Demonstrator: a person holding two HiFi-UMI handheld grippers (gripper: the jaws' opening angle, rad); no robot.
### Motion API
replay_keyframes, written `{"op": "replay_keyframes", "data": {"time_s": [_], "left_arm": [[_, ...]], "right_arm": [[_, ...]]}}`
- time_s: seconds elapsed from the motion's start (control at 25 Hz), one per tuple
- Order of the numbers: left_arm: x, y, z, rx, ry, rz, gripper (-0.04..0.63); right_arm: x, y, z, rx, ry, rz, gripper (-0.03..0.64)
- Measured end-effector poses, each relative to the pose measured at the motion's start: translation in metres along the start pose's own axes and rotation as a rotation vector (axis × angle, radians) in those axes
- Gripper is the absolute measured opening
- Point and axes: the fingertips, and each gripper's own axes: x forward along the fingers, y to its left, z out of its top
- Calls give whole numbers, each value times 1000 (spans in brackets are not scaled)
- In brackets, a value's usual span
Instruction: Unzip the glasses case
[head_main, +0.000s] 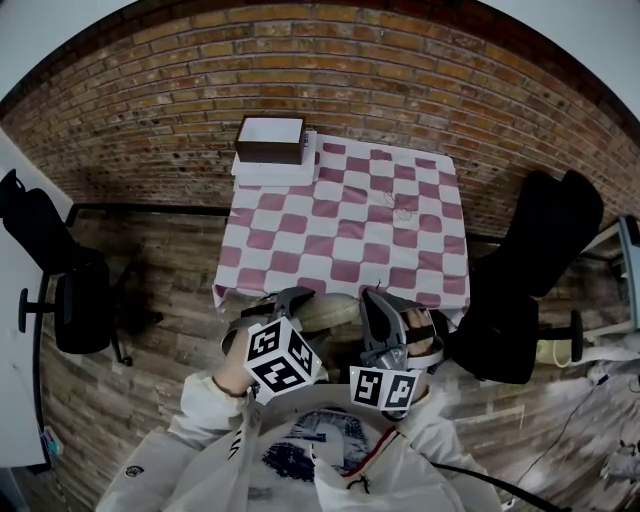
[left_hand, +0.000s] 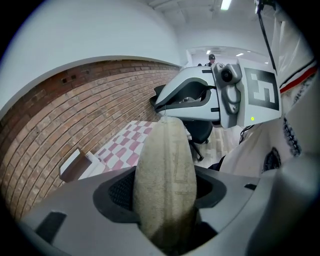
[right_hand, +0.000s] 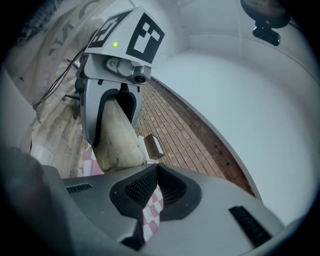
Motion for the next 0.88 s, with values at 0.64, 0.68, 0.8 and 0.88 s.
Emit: {"op": "replay_keyframes", "data": {"time_s": [0.64,0.68,0.8,0.88], "left_arm": [[29,2,5,33,94,5,291],[31,2,5,39,101,7,291],[36,2,6,46,115,3,291],[38,2,7,49,122,1,291]], "right_arm": [[5,5,-21,-88,51,6,15],[5,5,-22,-92,53,6,15],[6,4,-26,-105,57,7,15],[6,4,-27,-110,60,10,15]]}}
